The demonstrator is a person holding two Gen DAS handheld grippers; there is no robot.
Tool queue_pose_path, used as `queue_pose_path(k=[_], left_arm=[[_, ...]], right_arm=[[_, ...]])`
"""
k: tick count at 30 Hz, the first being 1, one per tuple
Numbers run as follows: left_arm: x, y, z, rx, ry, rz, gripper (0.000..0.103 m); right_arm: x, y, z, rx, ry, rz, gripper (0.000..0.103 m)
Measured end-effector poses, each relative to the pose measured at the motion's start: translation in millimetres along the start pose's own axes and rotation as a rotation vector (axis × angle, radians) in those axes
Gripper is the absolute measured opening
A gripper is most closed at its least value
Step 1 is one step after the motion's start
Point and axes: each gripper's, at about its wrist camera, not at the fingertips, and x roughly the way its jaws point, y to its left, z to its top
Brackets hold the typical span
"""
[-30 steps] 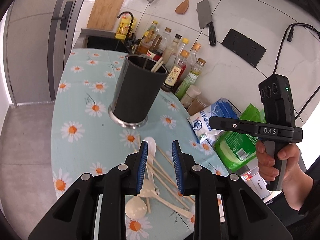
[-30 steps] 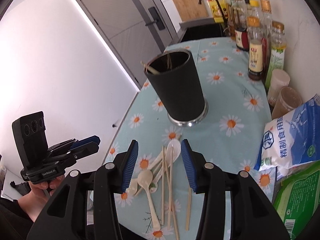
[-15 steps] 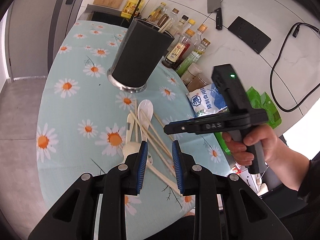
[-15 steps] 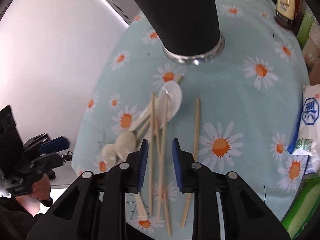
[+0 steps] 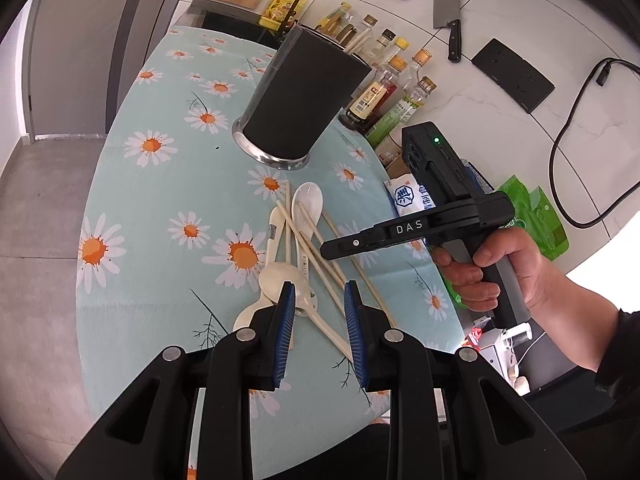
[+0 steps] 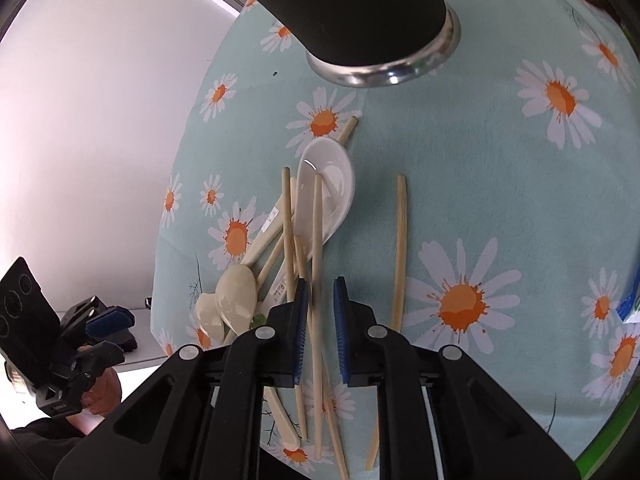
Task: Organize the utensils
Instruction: 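Move the right tool back to the chopsticks and grasp another chopstick, then lift the chopstick with the right tool toward the black holder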
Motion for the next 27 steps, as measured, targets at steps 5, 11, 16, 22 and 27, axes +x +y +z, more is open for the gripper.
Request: queue_pose_path(k=[5, 11, 16, 22, 27], left_arm=[[1, 0, 1, 0.005, 0.007, -0.006, 0.024], [7, -1, 3, 0.007, 0.029, -0.025, 0.024], [17, -8, 7, -0.005, 0.050, -0.094, 0.024], [38, -18, 11, -0.028, 0.091, -0.157, 0.024], [61, -28, 17, -0.083, 0.123, -0.207, 0.024]], right_arm=[[-1, -5, -1, 0.020, 0.001, 0.015, 0.006], [-14, -2, -7, 0.006, -0.025, 0.003, 0.006], [-33, -1, -15, 0.001, -0.059, -0.014, 0.006], [-57, -2, -26, 0.003, -0.109, -0.013, 0.006], [-77, -7, -36, 0.003, -0.143, -0.012, 0.006]])
